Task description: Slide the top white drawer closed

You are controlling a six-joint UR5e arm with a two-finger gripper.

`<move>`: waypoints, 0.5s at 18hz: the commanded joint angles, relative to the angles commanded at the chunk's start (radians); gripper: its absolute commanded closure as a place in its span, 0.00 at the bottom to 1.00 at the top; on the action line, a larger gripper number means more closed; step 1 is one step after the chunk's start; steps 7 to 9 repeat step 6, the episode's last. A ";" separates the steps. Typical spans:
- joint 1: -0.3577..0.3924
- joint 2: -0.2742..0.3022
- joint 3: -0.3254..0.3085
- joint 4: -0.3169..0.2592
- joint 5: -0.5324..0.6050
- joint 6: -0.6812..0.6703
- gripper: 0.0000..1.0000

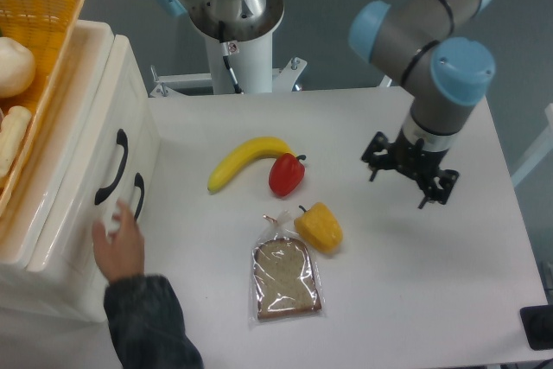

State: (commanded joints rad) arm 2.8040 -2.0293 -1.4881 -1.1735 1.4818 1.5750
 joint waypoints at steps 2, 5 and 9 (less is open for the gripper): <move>0.008 -0.017 0.011 -0.002 0.003 0.057 0.00; 0.011 -0.020 0.011 0.000 0.008 0.062 0.00; 0.011 -0.020 0.011 0.000 0.008 0.062 0.00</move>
